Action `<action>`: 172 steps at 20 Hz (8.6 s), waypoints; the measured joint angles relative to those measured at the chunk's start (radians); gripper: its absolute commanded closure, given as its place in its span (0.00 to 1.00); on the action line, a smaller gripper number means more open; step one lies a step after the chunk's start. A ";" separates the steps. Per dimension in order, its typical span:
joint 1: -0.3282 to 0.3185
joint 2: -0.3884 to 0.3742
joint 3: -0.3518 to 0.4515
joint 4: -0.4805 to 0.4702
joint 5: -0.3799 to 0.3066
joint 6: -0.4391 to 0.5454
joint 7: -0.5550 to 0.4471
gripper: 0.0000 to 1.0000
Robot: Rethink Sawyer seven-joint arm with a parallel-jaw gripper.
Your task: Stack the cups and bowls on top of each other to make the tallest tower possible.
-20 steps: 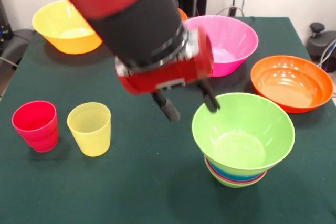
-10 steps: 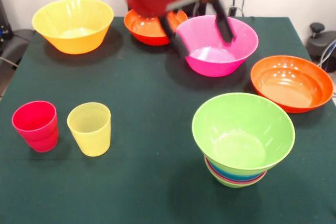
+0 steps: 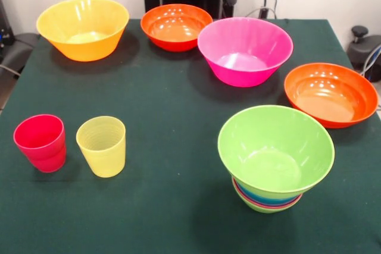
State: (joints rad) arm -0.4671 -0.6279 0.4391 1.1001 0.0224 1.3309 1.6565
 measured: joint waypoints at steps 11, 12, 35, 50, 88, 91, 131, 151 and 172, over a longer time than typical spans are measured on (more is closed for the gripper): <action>0.010 -0.081 -0.043 0.231 0.002 -0.286 0.004 0.00; 0.011 -0.082 -0.046 0.241 0.002 -0.301 0.004 0.00; 0.128 -0.047 -0.142 0.372 -0.006 -0.581 0.018 0.00; 0.132 0.014 -0.155 0.443 -0.005 -0.763 0.044 0.00; 0.197 0.115 -0.157 0.565 0.000 -0.898 0.084 0.00; 0.208 0.127 -0.157 0.565 0.000 -0.902 0.095 0.00; 0.242 0.272 -0.184 0.533 0.000 -0.989 0.098 0.00; 0.242 0.281 -0.184 0.523 0.001 -0.989 0.098 0.00; 0.243 0.285 -0.185 0.517 0.001 -0.989 0.098 1.00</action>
State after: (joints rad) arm -0.2240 -0.3433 0.2542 1.6171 0.0230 0.3418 1.7548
